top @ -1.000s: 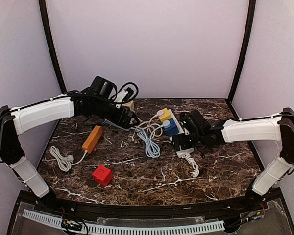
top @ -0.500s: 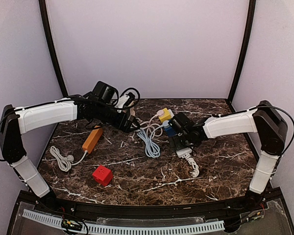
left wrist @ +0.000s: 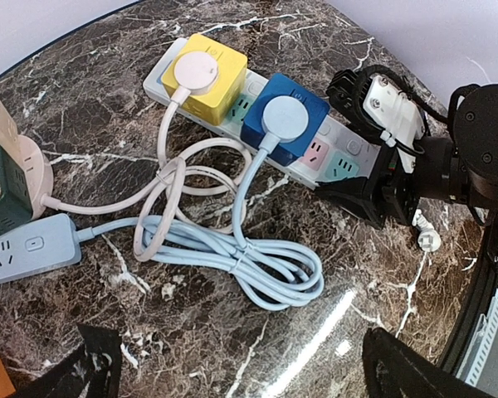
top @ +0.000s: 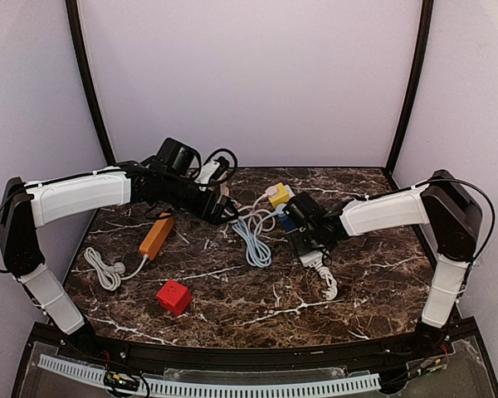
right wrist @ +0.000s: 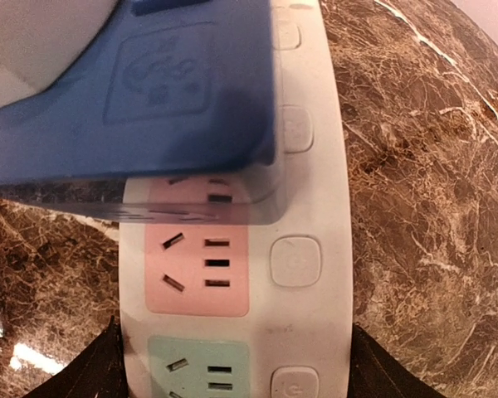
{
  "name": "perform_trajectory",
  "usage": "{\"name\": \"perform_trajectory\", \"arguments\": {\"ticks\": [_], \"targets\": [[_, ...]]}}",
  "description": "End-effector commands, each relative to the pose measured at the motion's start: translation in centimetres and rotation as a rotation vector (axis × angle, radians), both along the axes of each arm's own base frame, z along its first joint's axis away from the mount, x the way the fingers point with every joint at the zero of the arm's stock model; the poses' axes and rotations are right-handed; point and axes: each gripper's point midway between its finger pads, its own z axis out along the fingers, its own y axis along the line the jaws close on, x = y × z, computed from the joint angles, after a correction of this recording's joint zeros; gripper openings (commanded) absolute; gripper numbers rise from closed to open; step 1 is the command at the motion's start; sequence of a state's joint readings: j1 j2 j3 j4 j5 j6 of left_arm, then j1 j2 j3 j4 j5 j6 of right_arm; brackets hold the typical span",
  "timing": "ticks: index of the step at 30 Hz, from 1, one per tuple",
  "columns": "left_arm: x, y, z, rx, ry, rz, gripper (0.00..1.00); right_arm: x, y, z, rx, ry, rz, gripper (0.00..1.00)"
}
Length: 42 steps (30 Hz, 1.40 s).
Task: Pull the plug off the socket
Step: Move the socket to the center of the board.
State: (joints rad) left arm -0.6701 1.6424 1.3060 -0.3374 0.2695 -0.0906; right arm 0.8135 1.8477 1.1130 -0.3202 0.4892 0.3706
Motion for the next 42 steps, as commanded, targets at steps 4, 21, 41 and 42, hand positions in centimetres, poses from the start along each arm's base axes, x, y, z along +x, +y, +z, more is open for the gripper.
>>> {"name": "perform_trajectory", "arguments": {"ticks": [4,21,41,42], "targets": [[-0.3,0.2,-1.1,0.001,0.030,-0.001,0.99,0.0,-0.8,-0.1,0.014,-0.029,-0.020,0.51],[-2.5,-3.1,0.1,-0.113,0.018,-0.141,0.92,-5.7,5.6,4.9,0.177,-0.081,0.232,0.00],[-1.2,-6.5,-2.8,-0.036,0.011,-0.140,0.59,-8.1,9.9,4.8,0.250,-0.052,0.325,0.00],[-1.0,-6.7,-2.8,-0.040,0.014,-0.139,0.58,-8.2,10.0,4.8,0.253,-0.053,0.328,0.00]]}}
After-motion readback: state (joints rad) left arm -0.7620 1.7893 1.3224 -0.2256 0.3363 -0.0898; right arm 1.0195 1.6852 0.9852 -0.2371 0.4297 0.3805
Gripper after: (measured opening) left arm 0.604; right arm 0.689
